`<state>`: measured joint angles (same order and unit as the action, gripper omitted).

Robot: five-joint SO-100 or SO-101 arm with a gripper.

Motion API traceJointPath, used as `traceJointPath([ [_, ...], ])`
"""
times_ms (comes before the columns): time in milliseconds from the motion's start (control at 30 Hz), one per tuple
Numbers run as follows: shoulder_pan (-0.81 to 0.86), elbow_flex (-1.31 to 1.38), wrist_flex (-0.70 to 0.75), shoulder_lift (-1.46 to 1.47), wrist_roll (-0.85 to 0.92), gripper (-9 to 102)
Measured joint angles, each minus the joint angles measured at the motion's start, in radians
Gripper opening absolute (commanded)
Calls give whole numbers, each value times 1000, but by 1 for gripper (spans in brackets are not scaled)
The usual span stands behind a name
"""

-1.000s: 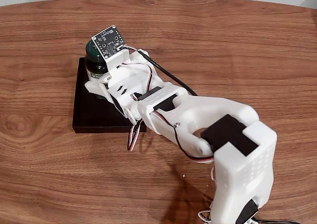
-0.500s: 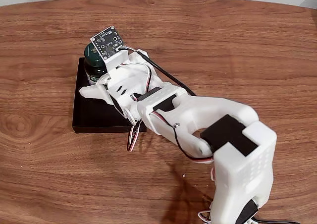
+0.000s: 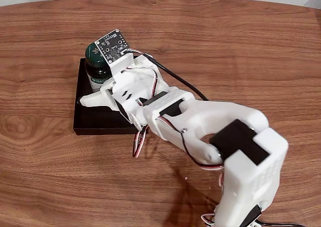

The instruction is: Pick up the pill bottle and place it in the black box.

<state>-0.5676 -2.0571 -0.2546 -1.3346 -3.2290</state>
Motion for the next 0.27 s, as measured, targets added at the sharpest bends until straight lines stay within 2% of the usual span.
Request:
traceJointPath([
  [267, 46, -95, 0, -127, -12, 46],
])
